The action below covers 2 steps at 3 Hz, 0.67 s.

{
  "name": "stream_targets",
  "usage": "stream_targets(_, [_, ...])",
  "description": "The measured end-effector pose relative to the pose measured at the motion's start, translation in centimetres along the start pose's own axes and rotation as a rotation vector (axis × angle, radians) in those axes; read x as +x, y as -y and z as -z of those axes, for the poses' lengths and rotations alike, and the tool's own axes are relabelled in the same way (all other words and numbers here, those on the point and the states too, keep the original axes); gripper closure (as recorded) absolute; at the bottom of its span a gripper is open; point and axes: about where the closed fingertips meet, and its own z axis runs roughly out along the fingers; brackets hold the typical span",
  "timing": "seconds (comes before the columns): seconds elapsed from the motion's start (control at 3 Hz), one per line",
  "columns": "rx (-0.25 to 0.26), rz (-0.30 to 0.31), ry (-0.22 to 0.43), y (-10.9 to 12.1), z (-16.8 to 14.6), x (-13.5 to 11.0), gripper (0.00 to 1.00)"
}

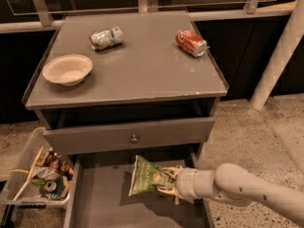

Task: Pick green jalapeno chip bag from middle drawer and place on counter

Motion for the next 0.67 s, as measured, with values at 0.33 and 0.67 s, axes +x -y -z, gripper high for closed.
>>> stream_targets(0.33, [0.054, 0.063, -0.014, 1.6, 4.6, -2.6, 1.0])
stream_targets(0.67, [0.103, 0.105, -0.03, 4.4, 9.9, -5.2, 1.0])
